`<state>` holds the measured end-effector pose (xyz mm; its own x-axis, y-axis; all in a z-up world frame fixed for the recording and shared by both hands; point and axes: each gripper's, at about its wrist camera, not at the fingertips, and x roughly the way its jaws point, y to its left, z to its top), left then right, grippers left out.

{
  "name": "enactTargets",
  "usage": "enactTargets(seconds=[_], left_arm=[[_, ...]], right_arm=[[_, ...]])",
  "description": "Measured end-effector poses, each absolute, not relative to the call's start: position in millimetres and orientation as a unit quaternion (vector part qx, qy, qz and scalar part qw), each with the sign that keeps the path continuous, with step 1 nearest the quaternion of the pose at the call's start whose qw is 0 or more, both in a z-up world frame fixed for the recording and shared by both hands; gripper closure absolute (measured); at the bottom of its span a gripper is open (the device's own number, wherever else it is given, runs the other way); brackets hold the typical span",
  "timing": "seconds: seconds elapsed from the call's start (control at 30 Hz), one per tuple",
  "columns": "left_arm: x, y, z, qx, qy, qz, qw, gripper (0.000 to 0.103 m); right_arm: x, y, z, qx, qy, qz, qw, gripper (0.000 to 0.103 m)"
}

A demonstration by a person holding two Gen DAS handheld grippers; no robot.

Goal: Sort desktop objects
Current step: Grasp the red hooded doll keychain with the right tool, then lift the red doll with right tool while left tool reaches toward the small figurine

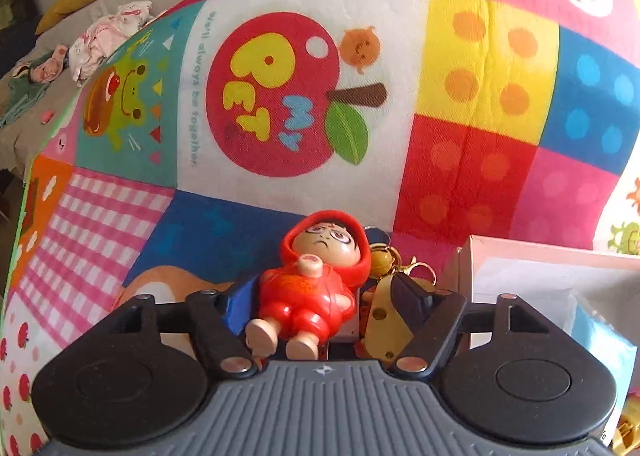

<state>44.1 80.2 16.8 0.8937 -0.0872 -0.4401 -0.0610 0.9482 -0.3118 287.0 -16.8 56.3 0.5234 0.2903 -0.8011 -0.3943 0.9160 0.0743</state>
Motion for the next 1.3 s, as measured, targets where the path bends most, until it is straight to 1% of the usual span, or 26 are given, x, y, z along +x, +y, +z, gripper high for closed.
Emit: enactTargets(seconds=[0.03,0.23,0.33,0.43,0.57,0.73,0.83,0.9,0.97,1.07,1.13,1.23,1.3], left_arm=[[45,81,16,-0.165,0.234,-0.01,0.958,0.0],[41,76,17,-0.159,0.228,-0.054,0.959,0.0],[39,59,17,-0.119,0.228,-0.092,0.962,0.0],[36,44,17,-0.08,0.222,-0.092,0.967,0.0],[40,40,16,-0.074,0.235,-0.077,0.966,0.0],[48,30,17,-0.04,0.261,-0.056,0.963,0.0],[51,21,17,-0.005,0.267,-0.046,0.963,0.0],[54,17,18,0.038,0.265,-0.022,0.963,0.0],[56,21,21,0.067,0.259,-0.002,0.964,0.0],[64,39,26,0.09,0.255,0.054,0.961,0.0],[71,54,27,0.087,0.261,0.081,0.958,0.0],[83,72,25,0.073,0.276,0.096,0.954,0.0],[90,76,23,0.083,0.275,0.108,0.952,0.0]], right_arm=[[284,-18,59,-0.057,0.448,0.206,0.868,0.053],[227,-59,98,-0.022,0.416,0.263,0.87,0.053],[176,-104,119,-0.002,0.383,0.291,0.877,0.053],[126,-154,126,0.012,0.364,0.304,0.88,0.053],[76,-203,109,-0.002,0.365,0.287,0.885,0.053],[64,-230,79,-0.019,0.363,0.235,0.901,0.053],[62,-239,71,-0.002,0.343,0.226,0.912,0.042],[58,-242,69,0.004,0.326,0.225,0.918,0.026],[52,-243,67,-0.002,0.31,0.222,0.924,0.018],[43,-244,60,-0.023,0.297,0.21,0.931,0.011],[41,-246,52,-0.026,0.298,0.203,0.932,0.007],[40,-249,39,-0.017,0.311,0.195,0.93,0.006],[40,-250,32,-0.009,0.32,0.19,0.928,0.006]])
